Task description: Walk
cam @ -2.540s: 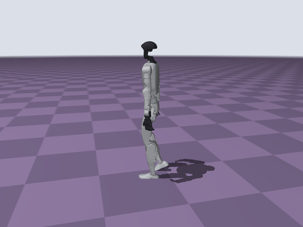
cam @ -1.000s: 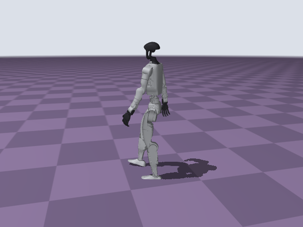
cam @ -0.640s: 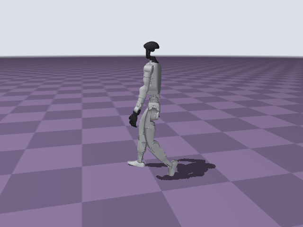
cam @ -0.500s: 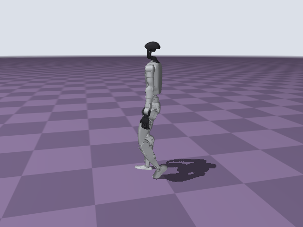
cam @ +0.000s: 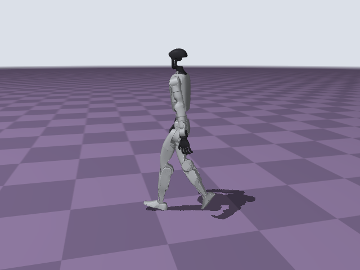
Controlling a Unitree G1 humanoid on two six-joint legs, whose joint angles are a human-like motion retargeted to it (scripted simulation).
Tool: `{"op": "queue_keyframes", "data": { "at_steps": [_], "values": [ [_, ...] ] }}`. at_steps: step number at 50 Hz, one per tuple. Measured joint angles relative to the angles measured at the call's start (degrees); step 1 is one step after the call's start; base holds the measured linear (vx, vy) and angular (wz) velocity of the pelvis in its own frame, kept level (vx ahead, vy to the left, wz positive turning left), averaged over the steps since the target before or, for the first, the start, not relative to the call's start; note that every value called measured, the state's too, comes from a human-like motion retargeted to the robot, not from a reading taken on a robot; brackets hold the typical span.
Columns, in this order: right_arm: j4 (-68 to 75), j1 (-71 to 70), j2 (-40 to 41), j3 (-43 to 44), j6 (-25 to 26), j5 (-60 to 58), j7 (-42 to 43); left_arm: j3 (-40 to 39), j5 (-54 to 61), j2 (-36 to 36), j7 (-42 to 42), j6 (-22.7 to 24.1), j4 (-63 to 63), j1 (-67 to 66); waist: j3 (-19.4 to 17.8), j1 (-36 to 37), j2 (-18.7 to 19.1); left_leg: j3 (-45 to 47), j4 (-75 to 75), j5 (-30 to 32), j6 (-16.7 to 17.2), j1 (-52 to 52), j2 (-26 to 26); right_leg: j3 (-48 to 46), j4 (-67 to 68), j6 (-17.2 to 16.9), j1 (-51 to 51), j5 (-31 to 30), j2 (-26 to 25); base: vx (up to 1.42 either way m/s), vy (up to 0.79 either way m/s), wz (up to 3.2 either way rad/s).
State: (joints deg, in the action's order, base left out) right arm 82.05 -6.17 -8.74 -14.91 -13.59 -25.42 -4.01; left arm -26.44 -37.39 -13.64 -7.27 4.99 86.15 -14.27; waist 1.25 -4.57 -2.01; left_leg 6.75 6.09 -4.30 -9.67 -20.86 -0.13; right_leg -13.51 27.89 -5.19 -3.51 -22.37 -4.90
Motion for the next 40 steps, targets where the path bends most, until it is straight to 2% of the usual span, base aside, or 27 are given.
{"op": "queue_keyframes", "data": {
  "at_steps": [2, 3, 5, 8, 11, 13, 15, 17, 20, 22, 25, 27, 30, 33, 35, 40],
  "values": [
    [0.79, 1.88, -1.35, 0.09, 0.47, -0.27, -1.01, 1.58, 0.14, -0.27, -0.12, 0.27, -0.33, 3.47, 0.46, -0.04, 2.30, 1.77, 0.65, -2.28, 1.78, 2.09, 3.18, -1.13, 9.19, 0.16, 5.31, 2.66, 0.89, 0.60, 0.12, -0.36],
    [1.01, 3.00, -2.01, 0.43, 0.78, -0.83, -1.38, 2.52, 0.07, -0.39, -0.34, 0.46, -0.65, 5.33, 0.84, 0.36, 3.11, 2.50, 0.86, -3.28, 2.58, 2.96, 4.27, -1.37, 12.89, 2.26, 8.00, 7.78, 1.40, 0.73, 0.16, -0.57],
    [1.40, 5.18, -3.17, 1.66, 1.30, -1.93, -1.83, 4.59, -0.19, -1.01, -0.87, 0.85, -1.22, 9.81, 0.85, 0.75, 3.83, 2.51, 0.69, -5.01, 3.40, 4.96, 4.49, -1.73, 17.24, 4.57, 13.16, 13.30, 2.79, 0.76, 0.17, -0.29],
    [2.66, 7.69, -4.73, 3.15, 1.56, -1.63, -2.40, 7.13, -0.68, -2.01, -1.28, 1.85, -2.87, 16.75, -0.32, -1.47, 4.37, 2.46, -0.62, -5.71, 4.86, 9.03, 4.40, 0.87, 15.16, 0.42, 19.45, 17.46, 2.36, 0.61, 0.12, 0.48],
    [3.55, 9.93, -6.10, 4.49, 1.85, -1.89, -3.03, 8.31, -0.16, -1.81, -1.14, 3.73, -5.19, 22.65, -0.59, -3.58, 3.59, 2.53, -2.16, -6.98, 6.64, 13.38, 3.31, 2.08, 5.23, -4.50, 23.22, 21.31, 6.38, 0.66, 0.10, 0.50],
    [3.83, 11.15, -6.83, 5.16, 2.06, -2.29, -3.35, 8.79, 0.94, -1.46, -1.16, 5.19, -6.70, 26.11, -1.09, -4.60, 2.23, 2.72, -2.90, -8.02, 7.71, 16.75, 1.62, 1.93, -4.44, -7.42, 24.31, 21.68, 9.96, 0.70, 0.05, 0.33],
    [4.20, 11.72, -7.13, 5.45, 2.29, -2.49, -3.63, 9.16, 2.33, -1.50, -1.49, 6.58, -8.09, 29.04, -1.65, -4.94, 0.62, 3.15, -3.31, -9.27, 9.70, 20.20, 0.75, 2.19, -15.54, -9.81, 25.07, 21.04, 11.42, 0.66, -0.18, -0.04],
    [4.66, 11.35, -6.98, 5.64, 2.68, -2.85, -3.87, 9.30, 3.60, -1.88, -1.91, 7.84, -9.26, 31.23, -2.03, -4.26, -0.26, 4.27, -2.99, -10.36, 13.40, 22.82, 2.40, 1.66, -23.95, -9.81, 27.27, 22.90, 10.22, 0.75, -0.39, -0.39],
    [5.07, 10.97, -6.59, 6.21, 2.91, -3.34, -3.85, 9.97, 5.13, -1.89, -2.39, 9.41, -10.46, 33.01, -1.54, -3.83, 0.62, 4.83, -2.00, -10.42, 17.73, 25.54, 3.99, -0.28, -31.83, -9.81, 29.40, 24.92, 9.06, 0.80, -0.13, -0.19],
    [5.04, 10.78, -6.28, 6.43, 2.74, -3.12, -3.87, 10.60, 5.50, -1.62, -2.62, 9.94, -10.64, 32.99, -0.98, -4.61, 1.60, 4.34, -0.49, -8.21, 21.33, 26.80, 4.40, -1.11, -31.37, -9.81, 29.19, 23.73, 8.71, 0.86, 0.10, 0.35],
    [4.66, 10.72, -5.89, 6.43, 2.33, -2.76, -3.55, 11.02, 4.77, -0.45, -2.40, 10.04, -9.82, 31.10, 0.20, -7.29, 2.36, 2.15, 1.49, -1.67, 24.67, 28.66, 1.32, -1.53, -27.97, -9.81, 27.72, 19.87, 12.18, 0.99, 0.34, 0.85],
    [4.67, 9.25, -5.96, 6.36, 2.09, -2.41, -3.34, 10.96, 3.81, 0.54, -2.36, 9.54, -8.66, 29.40, 1.55, -8.90, 1.87, 2.38, 2.83, 6.81, 24.67, 28.08, -4.29, 6.44, -25.95, -9.72, 28.70, 16.59, 14.88, 0.82, 0.56, 0.90],
    [4.42, 6.29, -4.88, 6.39, 1.70, -1.96, -2.91, 10.49, 1.87, 0.81, -1.78, 8.09, -6.35, 25.99, 1.06, -10.53, 1.59, 8.78, 12.64, 20.74, 24.67, 24.74, -8.60, 2.78, -20.96, -9.56, 28.60, 18.32, 20.31, 0.65, 0.58, 0.91],
    [3.74, 3.54, -3.38, 5.35, 0.70, -0.90, -1.98, 9.22, -0.07, 0.34, -1.04, 6.12, -3.00, 22.63, 1.37, -10.20, -2.37, 21.75, 27.95, 30.60, 24.67, 17.77, -6.76, 1.89, -18.56, -7.21, 26.54, 22.16, 24.30, 0.60, 0.03, 0.51],
    [2.88, 1.99, -2.14, 4.86, 0.32, -0.80, -1.61, 8.52, -1.14, -0.09, -0.89, 4.80, -1.46, 20.10, 1.19, -9.27, -2.80, 24.53, 38.24, 34.30, 24.67, 13.06, -1.96, 1.60, -18.15, -4.53, 24.30, 24.76, 22.22, 0.88, -0.45, 0.02],
    [0.75, -3.56, -1.06, 3.16, 0.10, -3.05, -0.34, 3.87, -1.23, 1.95, -0.52, 4.14, -1.57, 12.32, -0.25, -7.38, -3.39, 11.58, 38.46, 19.87, 24.67, 4.05, -4.97, 1.76, -20.03, 0.04, 15.91, 29.93, 17.74, 0.92, -0.32, -0.41]
  ]
}}
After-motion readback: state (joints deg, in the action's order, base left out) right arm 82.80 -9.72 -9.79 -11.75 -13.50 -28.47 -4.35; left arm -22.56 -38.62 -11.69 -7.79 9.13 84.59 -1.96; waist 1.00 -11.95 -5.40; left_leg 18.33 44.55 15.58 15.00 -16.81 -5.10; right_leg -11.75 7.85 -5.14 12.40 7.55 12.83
